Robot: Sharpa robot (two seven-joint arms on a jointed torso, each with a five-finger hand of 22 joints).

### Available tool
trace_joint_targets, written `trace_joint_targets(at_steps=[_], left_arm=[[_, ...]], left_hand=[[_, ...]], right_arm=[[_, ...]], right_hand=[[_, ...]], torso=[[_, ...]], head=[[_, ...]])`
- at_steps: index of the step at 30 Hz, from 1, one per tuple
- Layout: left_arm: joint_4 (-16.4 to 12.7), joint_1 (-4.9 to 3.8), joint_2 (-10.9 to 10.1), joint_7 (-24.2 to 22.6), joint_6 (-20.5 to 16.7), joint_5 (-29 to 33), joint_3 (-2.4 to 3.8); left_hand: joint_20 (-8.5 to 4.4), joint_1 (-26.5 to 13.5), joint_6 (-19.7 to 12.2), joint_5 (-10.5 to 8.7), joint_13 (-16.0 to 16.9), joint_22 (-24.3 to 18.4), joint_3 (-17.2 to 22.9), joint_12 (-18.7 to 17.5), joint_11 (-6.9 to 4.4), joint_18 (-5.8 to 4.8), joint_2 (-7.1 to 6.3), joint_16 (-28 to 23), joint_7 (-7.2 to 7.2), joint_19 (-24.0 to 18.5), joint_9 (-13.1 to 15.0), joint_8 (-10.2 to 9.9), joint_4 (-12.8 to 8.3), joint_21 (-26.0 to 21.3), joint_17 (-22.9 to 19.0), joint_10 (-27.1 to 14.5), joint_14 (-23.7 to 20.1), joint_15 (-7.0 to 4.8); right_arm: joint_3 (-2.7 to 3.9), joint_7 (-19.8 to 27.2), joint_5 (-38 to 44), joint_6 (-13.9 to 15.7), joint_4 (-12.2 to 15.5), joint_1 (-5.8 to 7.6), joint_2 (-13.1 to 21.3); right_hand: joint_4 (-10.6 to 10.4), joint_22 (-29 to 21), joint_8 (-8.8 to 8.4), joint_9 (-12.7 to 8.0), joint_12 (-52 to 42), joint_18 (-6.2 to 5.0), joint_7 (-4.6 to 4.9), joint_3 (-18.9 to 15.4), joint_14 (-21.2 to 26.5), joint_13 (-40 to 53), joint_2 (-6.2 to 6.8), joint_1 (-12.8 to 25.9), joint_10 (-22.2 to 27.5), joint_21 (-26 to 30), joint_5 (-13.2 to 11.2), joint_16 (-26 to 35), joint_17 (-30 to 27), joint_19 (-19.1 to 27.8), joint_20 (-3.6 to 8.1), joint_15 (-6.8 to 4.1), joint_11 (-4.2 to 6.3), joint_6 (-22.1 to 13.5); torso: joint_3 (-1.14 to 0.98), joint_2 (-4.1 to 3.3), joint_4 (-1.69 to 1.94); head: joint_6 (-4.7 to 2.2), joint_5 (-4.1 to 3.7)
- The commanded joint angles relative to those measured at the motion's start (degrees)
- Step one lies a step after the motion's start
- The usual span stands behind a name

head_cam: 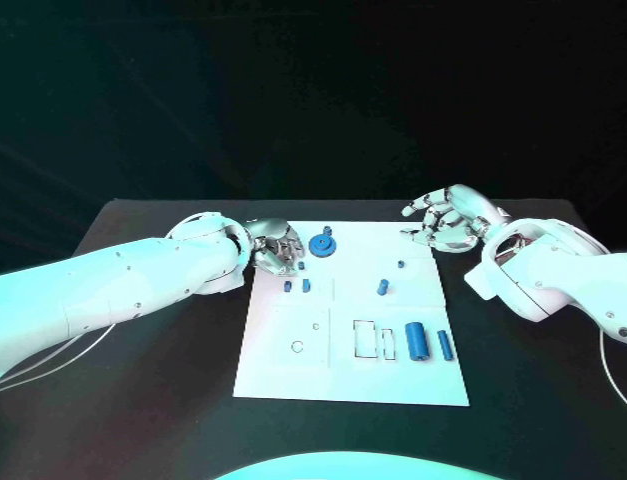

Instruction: Assemble the parts on the task board

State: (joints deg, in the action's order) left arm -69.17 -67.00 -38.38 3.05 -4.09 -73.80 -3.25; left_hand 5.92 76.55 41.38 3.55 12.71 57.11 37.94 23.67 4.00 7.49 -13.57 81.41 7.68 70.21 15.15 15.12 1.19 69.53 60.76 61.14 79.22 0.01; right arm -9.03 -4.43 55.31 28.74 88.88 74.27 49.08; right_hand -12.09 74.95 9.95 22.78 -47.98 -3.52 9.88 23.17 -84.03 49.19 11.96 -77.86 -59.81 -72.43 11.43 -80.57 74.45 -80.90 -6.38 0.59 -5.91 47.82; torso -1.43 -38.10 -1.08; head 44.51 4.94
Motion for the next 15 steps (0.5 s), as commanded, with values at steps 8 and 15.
trace_joint_targets(at_steps=[8,15], left_arm=[[0.7,0.01,-2.9,-2.3,-2.9,8.4,0.68],[-2.0,-0.05,-7.7,-9.5,-3.0,30.8,1.79]], left_hand=[[0.19,2.3,6.1,0.39,0.7,-2.4,1.5,-0.8,0.88,0.28,0.94,-1.8,1.64,-2.0,0.5,2.7,-1.0,-1.8,-4.1,-0.5,-2.3,0.70],[1.22,0.2,8.7,0.39,2.2,-10.2,0.8,0.8,2.07,1.86,1.00,-5.4,2.85,-7.2,1.2,4.5,0.4,-7.8,-12.1,-1.8,-6.1,1.77]], right_arm=[[-0.04,-1.1,9.8,-6.3,-2.4,-0.17,-0.7],[-0.15,-1.6,24.3,-11.3,-5.9,-1.12,-2.6]], right_hand=[[3.9,5.1,2.32,0.2,22.3,-0.81,-0.08,8.8,-1.4,-20.4,2.97,-2.3,1.6,2.7,-1.1,3.3,-4.0,0.8,0.10,-0.20,0.85,3.4],[6.9,4.7,2.24,-0.2,32.0,-1.12,-0.75,10.8,-1.5,-30.6,3.77,-1.3,0.3,4.5,-2.8,3.4,-4.0,1.6,-0.09,0.15,0.63,4.8]], torso=[[-0.05,0.04,-0.02],[-0.10,0.09,-0.01]], head=[[-0.41,-0.58],[-0.61,-2.14]])
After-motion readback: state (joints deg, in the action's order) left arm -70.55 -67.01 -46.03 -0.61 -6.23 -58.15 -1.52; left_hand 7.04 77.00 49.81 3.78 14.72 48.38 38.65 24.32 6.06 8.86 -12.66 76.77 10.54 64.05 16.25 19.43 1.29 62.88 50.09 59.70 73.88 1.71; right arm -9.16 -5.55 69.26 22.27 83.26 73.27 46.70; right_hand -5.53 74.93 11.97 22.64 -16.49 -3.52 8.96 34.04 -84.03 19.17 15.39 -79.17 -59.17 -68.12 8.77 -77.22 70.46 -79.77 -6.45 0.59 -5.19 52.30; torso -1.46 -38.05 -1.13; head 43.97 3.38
